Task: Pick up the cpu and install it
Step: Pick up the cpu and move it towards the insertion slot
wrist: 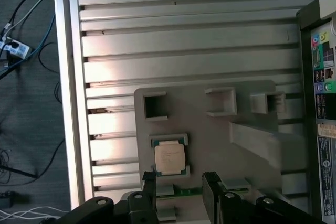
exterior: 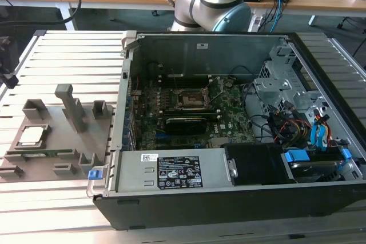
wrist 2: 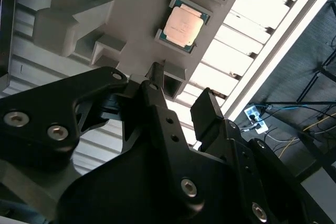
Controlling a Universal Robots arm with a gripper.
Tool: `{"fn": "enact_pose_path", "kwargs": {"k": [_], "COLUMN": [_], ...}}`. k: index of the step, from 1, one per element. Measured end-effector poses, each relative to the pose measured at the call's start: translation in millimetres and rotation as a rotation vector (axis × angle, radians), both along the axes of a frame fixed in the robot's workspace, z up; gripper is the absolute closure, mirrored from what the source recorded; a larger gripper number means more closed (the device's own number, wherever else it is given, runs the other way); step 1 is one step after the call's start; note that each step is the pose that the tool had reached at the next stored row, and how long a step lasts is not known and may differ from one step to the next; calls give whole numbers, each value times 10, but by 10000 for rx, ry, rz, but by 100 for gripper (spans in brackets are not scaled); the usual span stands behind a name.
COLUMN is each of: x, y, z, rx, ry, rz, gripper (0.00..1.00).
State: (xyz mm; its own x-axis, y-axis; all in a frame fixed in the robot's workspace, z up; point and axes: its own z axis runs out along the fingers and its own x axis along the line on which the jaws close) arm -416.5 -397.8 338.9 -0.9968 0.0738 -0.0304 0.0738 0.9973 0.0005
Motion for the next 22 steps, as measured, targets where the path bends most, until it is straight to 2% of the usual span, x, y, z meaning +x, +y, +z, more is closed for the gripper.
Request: {"fn": "enact_pose_path", "kwargs": {"k": [9, 22], "x": [0, 0], "y": [0, 0], "z": [-105, -202], "rx": [0, 0], "ry": [0, 0], "rz": [2, 4], "gripper": [52, 52]}}
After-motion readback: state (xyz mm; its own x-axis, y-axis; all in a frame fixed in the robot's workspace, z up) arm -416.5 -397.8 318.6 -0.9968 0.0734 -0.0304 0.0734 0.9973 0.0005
